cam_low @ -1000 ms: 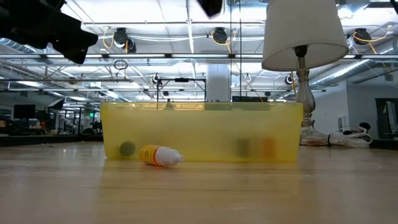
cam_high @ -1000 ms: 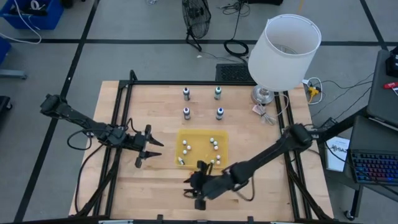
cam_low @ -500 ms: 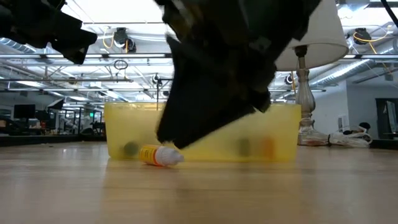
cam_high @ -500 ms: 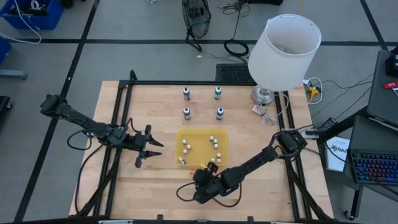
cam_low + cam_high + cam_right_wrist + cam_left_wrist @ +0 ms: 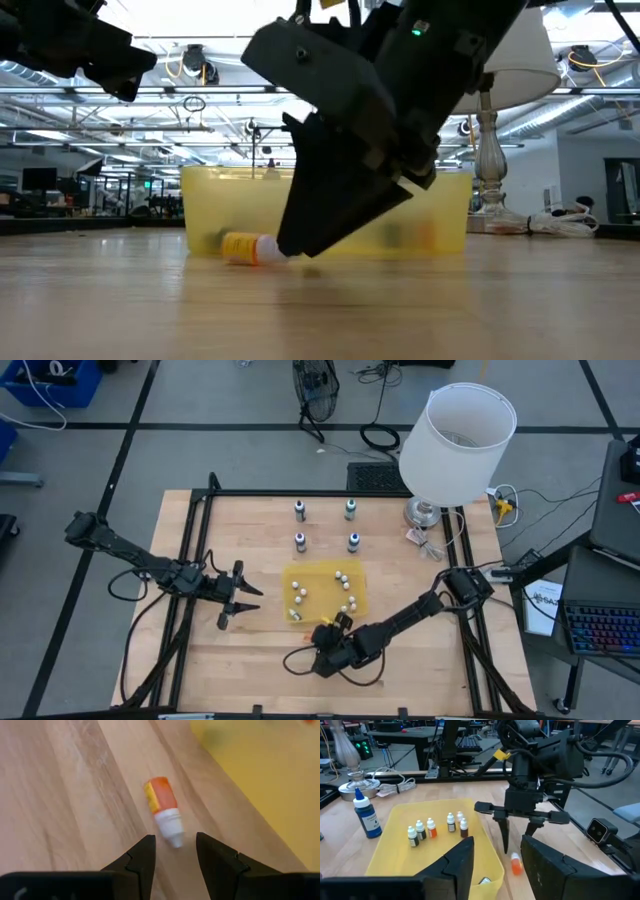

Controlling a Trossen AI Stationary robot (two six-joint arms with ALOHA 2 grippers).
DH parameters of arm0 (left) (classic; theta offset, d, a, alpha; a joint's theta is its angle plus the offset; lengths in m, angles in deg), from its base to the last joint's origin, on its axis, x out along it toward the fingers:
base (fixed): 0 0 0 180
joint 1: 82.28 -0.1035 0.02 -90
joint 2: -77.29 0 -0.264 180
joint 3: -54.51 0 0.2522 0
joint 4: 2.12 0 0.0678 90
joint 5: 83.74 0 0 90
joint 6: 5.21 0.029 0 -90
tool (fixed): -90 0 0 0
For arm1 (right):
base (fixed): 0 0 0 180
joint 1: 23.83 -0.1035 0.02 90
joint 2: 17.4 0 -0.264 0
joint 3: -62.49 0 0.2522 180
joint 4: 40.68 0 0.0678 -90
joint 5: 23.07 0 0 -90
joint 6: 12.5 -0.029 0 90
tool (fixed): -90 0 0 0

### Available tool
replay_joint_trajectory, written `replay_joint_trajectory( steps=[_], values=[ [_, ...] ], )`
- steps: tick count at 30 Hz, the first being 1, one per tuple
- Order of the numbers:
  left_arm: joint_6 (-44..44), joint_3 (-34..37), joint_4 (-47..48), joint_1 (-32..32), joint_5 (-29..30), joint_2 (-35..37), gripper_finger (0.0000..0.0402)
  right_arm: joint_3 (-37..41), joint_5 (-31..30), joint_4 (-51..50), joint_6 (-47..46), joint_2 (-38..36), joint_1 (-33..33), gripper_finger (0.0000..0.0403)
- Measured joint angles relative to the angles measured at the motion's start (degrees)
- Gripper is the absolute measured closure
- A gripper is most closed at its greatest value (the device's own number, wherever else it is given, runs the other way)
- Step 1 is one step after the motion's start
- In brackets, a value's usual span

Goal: Pick & Place food coloring
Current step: Put the small yellow food coloring bottle into the yellow container

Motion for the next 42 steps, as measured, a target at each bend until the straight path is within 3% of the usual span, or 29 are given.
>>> replay_joint_trajectory(
  steps=[8,23,42],
  values=[
    [0.1,0.0,0.0,0.0,0.0,0.0,0.0244,0.4,0.3,3.0,2.0,-0.1,0.4,0.0273],
    [-0.3,0.0,0.1,0.0,-0.1,0.0,0.0229,0.4,1.7,5.4,17.9,-0.1,0.3,0.0273],
    [-0.3,0.0,0.2,0.0,-0.1,0.0,0.024,0.3,4.3,5.9,17.7,1.5,2.1,0.0273]
  ],
)
